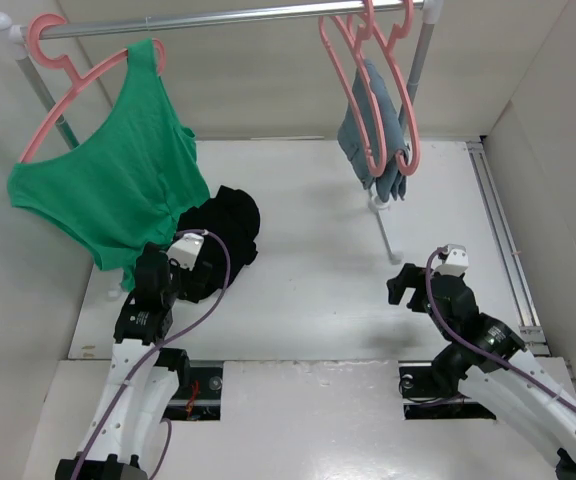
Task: Place the t-shirt on the hanger
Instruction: Move the tshirt to the center of the board
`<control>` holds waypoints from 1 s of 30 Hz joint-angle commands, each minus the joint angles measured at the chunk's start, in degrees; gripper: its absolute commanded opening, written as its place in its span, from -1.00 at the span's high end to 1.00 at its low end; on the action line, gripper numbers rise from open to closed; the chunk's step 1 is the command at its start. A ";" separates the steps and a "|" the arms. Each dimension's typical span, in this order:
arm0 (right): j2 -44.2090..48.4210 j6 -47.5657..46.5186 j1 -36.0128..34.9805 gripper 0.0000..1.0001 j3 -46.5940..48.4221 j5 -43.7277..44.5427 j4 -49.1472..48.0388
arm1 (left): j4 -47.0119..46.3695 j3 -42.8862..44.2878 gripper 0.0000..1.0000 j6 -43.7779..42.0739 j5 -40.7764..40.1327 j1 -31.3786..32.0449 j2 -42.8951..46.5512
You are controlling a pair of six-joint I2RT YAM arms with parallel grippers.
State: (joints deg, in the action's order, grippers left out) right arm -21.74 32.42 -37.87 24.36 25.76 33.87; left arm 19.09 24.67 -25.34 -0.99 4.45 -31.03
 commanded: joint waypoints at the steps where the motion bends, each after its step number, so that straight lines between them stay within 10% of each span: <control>1: 0.12 0.09 0.25 -1.00 0.78 1.14 -1.26 | -1.51 2.14 -1.00 1.09 -0.07 0.30 0.09; 10: -0.58 -2.01 0.25 -1.00 1.83 -0.62 -1.88 | -3.88 4.07 -1.00 -12.54 10.57 0.83 -3.76; 16: -3.75 -4.83 0.25 -1.00 3.93 -2.29 -2.49 | -1.70 14.94 -1.00 -12.02 8.73 5.22 -24.46; 26: -8.67 -8.69 0.78 -1.00 6.49 -4.14 -3.63 | -2.14 18.84 0.17 -14.55 15.48 5.75 -36.74; 30: -8.67 -8.69 0.78 -1.00 6.49 -4.14 -3.63 | -0.46 17.27 1.00 -16.84 17.61 6.27 -36.74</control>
State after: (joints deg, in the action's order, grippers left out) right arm -30.46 24.84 -37.47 28.16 22.00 32.58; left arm 17.12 42.57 -39.97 12.47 10.15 -68.79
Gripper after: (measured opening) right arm 0.995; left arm 0.040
